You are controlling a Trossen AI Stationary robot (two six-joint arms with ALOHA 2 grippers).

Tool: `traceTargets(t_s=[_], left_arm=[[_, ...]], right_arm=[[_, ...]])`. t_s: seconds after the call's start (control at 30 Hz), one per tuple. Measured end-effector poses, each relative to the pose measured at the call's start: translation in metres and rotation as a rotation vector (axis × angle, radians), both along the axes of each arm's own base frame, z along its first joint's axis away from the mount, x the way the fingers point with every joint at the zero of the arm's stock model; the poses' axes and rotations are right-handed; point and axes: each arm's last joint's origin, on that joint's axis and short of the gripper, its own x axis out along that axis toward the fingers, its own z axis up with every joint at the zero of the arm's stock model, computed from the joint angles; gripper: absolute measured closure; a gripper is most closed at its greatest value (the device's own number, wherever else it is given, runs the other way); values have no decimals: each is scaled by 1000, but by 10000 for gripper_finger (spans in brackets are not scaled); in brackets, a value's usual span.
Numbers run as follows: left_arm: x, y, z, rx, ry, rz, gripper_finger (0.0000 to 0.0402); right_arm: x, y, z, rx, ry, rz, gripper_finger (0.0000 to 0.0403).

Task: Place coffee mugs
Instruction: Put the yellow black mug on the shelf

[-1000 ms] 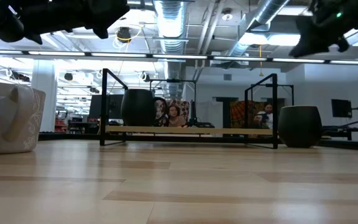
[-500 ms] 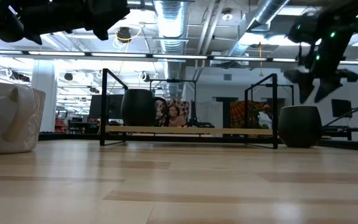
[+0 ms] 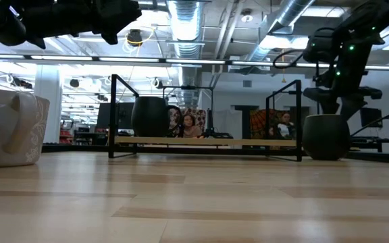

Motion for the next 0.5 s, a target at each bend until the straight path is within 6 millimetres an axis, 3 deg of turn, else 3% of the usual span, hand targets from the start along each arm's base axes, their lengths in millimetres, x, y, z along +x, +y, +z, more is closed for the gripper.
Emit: traceTargets(t_s=[0.3,0.5], left_arm=[[0,0,0,0,0,0,274],[0,0,0,0,0,0,274]], right_arm=[[5,-1,-10,50,62,37,199],[3,-4,-9,24,96,35,295]])
